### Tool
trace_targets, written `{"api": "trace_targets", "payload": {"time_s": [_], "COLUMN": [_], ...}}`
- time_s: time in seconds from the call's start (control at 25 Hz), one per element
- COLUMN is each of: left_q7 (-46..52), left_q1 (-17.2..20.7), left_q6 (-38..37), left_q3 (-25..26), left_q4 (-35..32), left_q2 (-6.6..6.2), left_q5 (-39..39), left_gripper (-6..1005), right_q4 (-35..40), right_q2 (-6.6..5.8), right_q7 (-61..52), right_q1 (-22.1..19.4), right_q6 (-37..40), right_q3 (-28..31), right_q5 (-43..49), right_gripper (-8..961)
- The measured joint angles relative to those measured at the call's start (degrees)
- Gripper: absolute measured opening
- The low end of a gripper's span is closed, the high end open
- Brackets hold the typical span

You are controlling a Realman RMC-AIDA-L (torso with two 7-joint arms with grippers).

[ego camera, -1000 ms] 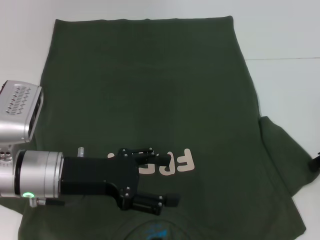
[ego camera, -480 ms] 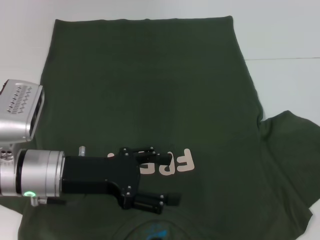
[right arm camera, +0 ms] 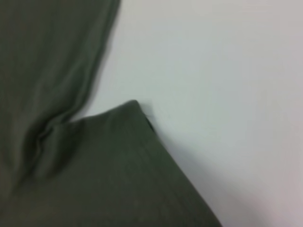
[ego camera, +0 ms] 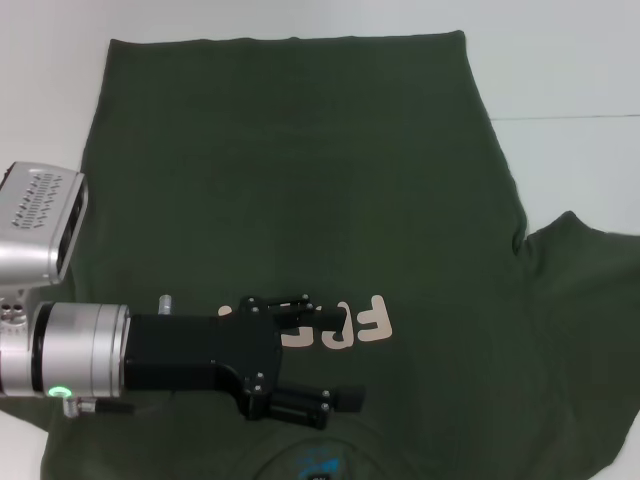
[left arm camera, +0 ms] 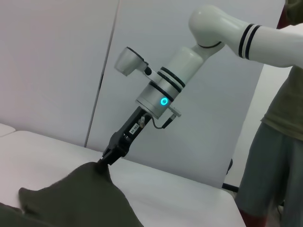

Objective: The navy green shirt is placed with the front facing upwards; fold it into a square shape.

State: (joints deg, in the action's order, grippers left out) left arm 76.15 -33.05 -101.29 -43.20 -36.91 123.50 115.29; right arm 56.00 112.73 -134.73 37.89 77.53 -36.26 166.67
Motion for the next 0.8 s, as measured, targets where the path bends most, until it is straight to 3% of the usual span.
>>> {"api": "trace_targets", "payload": {"time_s": [0.2, 0.44, 0.6, 0.8], "left_q7": [0.02, 0.05, 0.05, 0.06], "left_q1": [0.32, 0.47, 0.48, 0.47], "left_q6": [0.06, 0.04, -0.03, 0.03], "left_q3": [0.16, 0.26, 0.25, 0.33], "left_q4": [0.00, 0.00, -0.03, -0.08], "left_q2": [0.26, 0.35, 0.34, 0.34], "left_q5": [-0.07, -0.07, -0.08, -0.07], "left_gripper": [933, 933, 933, 932], "right_q4": [2.55, 3.81, 3.82, 5.15], "right_q2": [0.53, 1.16, 2.75, 5.92], "right_q7": [1.18, 5.15, 7.09, 9.99], "right_q1": [1.21, 1.70, 1.88, 2.06], "right_q6": [6.12, 12.86, 13.71, 13.81], "right_q3": [-0.04, -0.53, -3.49, -7.02], "right_q5": [-4.43, -16.74, -22.09, -26.16], "right_gripper": [8, 8, 7, 7]}}
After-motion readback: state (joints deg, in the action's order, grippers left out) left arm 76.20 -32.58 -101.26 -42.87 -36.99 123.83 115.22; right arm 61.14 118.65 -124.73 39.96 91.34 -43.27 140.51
